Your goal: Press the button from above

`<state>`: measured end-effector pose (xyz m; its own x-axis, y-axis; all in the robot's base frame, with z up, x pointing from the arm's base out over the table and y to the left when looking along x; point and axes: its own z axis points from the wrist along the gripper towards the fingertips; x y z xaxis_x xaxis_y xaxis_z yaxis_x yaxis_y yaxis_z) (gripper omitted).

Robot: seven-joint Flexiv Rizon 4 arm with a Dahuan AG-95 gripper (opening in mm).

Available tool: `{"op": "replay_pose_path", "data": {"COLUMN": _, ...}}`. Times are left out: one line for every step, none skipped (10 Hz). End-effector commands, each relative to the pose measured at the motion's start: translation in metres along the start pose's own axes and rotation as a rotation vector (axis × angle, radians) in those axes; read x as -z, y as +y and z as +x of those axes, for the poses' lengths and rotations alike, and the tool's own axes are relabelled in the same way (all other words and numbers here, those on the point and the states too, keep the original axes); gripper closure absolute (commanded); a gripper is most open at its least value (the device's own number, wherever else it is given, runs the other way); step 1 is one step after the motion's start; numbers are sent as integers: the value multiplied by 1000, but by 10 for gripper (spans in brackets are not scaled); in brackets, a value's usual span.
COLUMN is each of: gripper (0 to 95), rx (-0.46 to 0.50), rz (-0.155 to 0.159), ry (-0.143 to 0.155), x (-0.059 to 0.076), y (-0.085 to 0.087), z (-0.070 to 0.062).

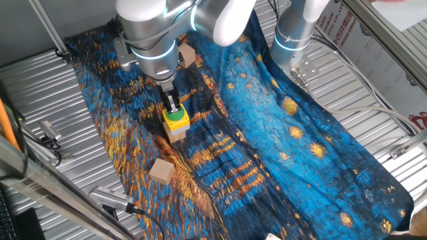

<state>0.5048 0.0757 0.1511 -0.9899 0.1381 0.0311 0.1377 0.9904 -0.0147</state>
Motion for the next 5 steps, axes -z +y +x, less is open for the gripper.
{"op": "replay_pose_path", "data": {"gripper": 950, "rx": 38, "rz": 46, "ry": 19, "x": -3, "y": 0, "z": 5}}
{"op": "replay_pose_path", "data": {"gripper": 950, "rx": 43, "rz": 33, "ry": 31, "x": 6, "y": -1, "z": 7}}
{"op": "replay_pose_path", "data": {"gripper": 950, "rx": 58, "rz": 17, "ry": 41, "x": 14, "y": -2, "z": 10}}
{"op": "replay_pose_path", "data": {"gripper": 950, "rx": 63, "rz": -15, "ry": 50, "x": 19, "y": -3, "z": 12}}
{"op": "replay_pose_path", "data": {"gripper": 950, "rx": 69, "rz": -17, "ry": 52, "x": 20, "y": -3, "z": 13}}
